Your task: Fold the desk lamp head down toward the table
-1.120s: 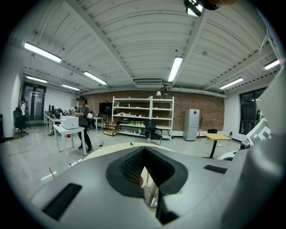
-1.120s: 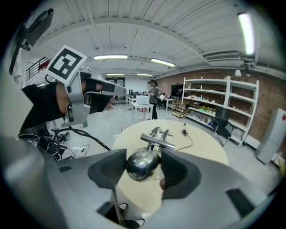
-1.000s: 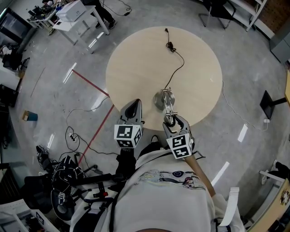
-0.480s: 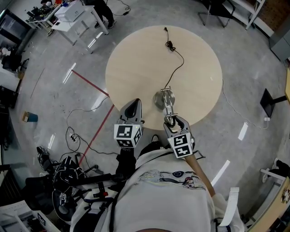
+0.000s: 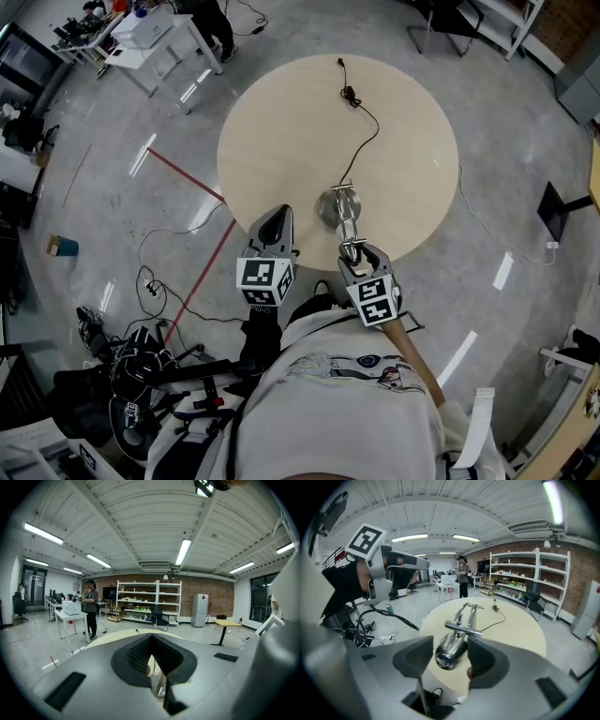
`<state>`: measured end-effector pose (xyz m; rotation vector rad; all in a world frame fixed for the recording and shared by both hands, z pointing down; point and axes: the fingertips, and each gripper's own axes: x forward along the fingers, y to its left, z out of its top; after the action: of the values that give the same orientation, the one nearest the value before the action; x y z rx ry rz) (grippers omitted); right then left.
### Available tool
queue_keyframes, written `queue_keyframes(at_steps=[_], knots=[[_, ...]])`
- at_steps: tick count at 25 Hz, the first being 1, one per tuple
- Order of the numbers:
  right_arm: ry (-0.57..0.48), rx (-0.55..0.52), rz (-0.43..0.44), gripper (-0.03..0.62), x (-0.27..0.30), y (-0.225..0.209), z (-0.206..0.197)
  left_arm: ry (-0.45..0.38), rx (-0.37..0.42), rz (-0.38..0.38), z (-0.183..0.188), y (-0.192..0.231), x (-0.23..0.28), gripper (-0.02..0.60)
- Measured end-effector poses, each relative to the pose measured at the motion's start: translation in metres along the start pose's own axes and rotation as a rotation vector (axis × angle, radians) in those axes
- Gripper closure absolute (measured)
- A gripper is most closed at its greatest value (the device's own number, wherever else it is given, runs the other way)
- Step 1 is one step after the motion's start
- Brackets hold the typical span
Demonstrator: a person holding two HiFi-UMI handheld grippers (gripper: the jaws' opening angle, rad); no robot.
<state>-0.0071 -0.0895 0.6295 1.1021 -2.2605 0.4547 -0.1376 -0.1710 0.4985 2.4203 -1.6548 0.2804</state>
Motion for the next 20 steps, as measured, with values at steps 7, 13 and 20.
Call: queue_keyframes(at_steps=[7, 13, 20], knots=[[0.027, 0.02, 0.005, 0.358, 0.007, -0.002, -0.013, -0.002, 0.002, 0.007, 0.001, 0.001, -0.001, 0.581], [0.029, 0.027, 0.0, 0.358, 0.012, -0.004, -0.016, -0.002, 0.002, 0.014, 0.003, 0.004, -0.003, 0.581], [0.063, 0.031, -0.007, 0.359, 0.021, -0.007, -0.027, 0.004, 0.005, 0.015, 0.001, 0.009, 0.0, 0.581]])
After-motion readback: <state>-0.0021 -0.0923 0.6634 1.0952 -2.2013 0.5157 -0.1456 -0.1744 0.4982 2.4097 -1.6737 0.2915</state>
